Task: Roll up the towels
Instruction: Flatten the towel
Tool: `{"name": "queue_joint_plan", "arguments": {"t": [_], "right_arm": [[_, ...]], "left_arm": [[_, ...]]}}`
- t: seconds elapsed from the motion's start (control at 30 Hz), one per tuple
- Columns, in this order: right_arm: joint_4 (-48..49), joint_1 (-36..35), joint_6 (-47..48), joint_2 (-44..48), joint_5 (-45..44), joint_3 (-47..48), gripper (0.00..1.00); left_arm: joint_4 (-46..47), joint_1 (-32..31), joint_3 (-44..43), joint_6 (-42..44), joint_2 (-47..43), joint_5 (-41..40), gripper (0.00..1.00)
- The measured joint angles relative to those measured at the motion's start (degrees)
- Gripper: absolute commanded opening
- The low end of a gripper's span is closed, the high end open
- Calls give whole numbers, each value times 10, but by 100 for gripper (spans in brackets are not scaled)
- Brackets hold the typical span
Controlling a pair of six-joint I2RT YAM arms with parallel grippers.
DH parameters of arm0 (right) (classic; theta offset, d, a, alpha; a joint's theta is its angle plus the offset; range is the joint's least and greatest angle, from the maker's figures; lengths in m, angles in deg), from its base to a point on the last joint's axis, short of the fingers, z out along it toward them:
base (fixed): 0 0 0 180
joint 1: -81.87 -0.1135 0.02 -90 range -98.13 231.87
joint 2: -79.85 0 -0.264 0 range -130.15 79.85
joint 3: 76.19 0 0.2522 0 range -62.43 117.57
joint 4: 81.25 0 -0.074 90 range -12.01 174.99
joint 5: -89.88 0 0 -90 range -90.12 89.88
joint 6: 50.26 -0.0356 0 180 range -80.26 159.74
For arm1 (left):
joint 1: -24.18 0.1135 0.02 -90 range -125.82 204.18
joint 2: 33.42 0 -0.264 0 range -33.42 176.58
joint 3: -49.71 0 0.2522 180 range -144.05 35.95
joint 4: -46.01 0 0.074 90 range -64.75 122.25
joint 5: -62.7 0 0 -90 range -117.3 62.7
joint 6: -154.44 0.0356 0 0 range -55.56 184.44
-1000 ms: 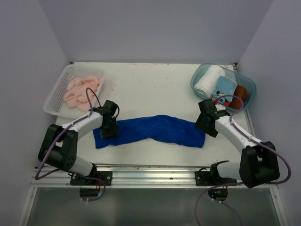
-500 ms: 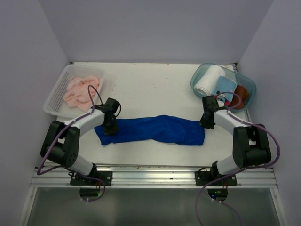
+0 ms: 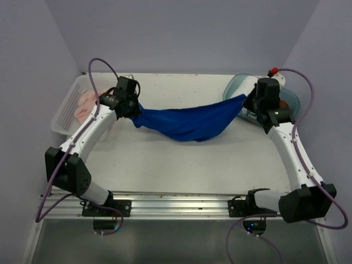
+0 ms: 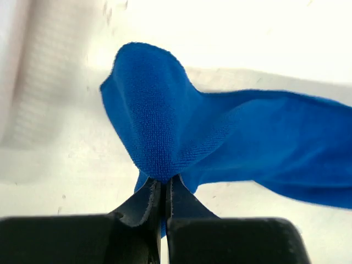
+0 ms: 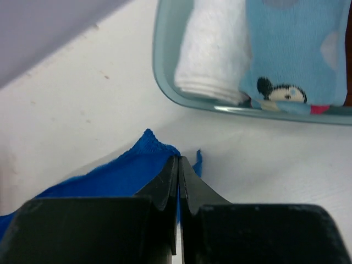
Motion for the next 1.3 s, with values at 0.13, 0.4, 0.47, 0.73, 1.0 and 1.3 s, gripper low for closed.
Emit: {"name": "queue_joint_plan", "arguments": {"t": [0.13,0.4,0.47,0.73,1.0,1.3], "right_arm": [[-9,0,0,52,9,63,0],[-50,0,2,147,32,129,0],[-60,0,7,173,32,140,0],[-102,0,18,257,35,149,0],[-108,0,16,177,24,93,28],[-133,0,28,0,-9,-42,46]], "left_arm": [[-16,4,-88,23,-6,-22,0],[-56,35,-135,61,-66,-60,0],[-60,37,-132,71,-91,-61,0],[-54,38,-86,90,-192,-35,0],[9,39,-53,95,-55,21,85],[11,40,-31,94,64,40,77]]}}
